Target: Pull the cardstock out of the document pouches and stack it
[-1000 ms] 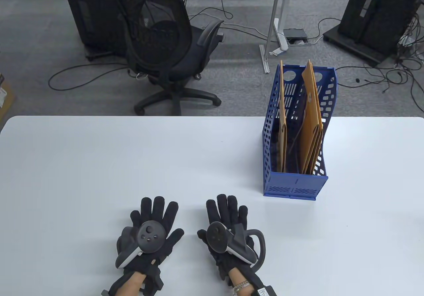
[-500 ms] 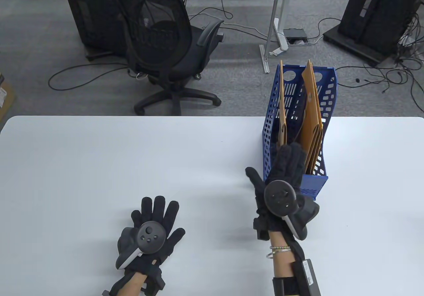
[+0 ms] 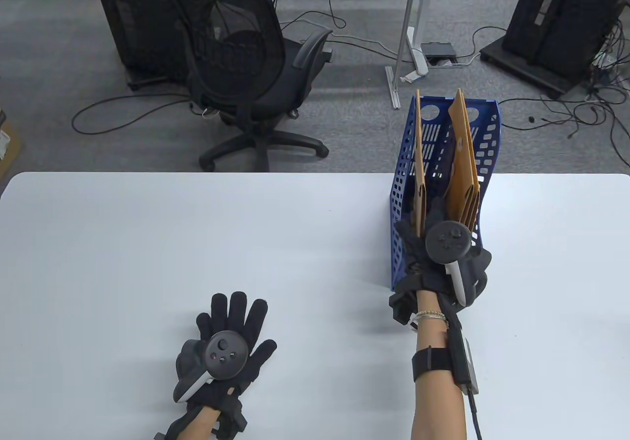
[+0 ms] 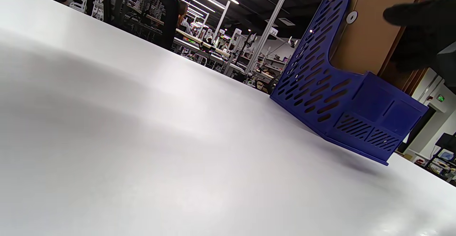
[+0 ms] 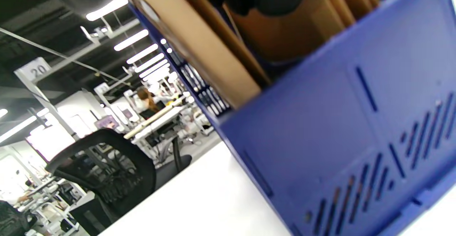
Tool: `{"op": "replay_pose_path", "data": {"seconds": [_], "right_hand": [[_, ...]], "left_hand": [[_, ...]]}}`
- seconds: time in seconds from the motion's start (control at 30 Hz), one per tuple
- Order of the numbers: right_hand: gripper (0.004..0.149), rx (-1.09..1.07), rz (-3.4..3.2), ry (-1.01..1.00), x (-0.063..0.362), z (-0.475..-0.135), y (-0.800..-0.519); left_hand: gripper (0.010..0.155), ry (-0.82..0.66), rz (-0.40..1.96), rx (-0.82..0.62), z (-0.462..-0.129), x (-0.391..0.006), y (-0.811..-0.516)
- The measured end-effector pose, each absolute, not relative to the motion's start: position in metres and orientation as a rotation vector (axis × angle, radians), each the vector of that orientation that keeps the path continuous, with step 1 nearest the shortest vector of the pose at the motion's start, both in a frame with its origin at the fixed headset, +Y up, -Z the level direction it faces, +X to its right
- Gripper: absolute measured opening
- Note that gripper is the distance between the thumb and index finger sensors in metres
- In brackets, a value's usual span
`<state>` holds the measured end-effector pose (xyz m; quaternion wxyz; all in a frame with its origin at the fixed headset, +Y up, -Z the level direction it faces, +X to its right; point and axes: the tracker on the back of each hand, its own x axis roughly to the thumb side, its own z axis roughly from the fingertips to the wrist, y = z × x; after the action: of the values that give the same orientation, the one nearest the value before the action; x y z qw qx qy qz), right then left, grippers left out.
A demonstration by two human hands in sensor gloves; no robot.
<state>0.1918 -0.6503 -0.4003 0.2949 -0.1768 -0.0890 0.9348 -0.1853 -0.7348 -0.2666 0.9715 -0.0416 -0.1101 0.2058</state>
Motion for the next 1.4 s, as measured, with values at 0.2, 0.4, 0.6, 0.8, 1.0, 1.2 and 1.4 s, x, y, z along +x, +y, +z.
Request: {"op": "replay_pose_path", "data": {"seconds": [0.2, 0.4, 0.6, 0.8, 1.0, 1.2, 1.4], "right_hand": [[0.055, -0.483, 2.431, -0.273, 0.194, -0.409, -0.664], [0.052, -0.462, 2.446, -0.477, 0.198, -0.402, -0.640], [0.051, -0.344, 2.358, -0.739, 0.191, -0.378, -0.601], [0.051, -0.192, 2.260, -1.029, 0.186, -0.339, -0.556], [0.049, -0.078, 2.178, -1.284, 0.188, -0.289, -0.524], [0.046, 0.020, 2.038, -1.221, 0.184, -0.253, -0.535], [0.044, 0.304, 1.989, -0.767, 0.151, -0.278, -0.597]], "left_hand": [[0.073, -0.215, 0.415, -0.084, -0.266, -0.186, -0.735], [0.073, -0.216, 0.414, -0.093, -0.267, -0.185, -0.737], [0.073, -0.239, 0.408, -0.146, -0.269, -0.181, -0.745], [0.073, -0.259, 0.464, -0.177, -0.270, -0.179, -0.749], [0.076, -0.268, 0.645, -0.164, -0.277, -0.187, -0.742], [0.082, -0.321, 0.770, -0.101, -0.291, -0.195, -0.714], [0.100, -0.431, 1.335, -0.077, -0.311, -0.216, -0.697]]}}
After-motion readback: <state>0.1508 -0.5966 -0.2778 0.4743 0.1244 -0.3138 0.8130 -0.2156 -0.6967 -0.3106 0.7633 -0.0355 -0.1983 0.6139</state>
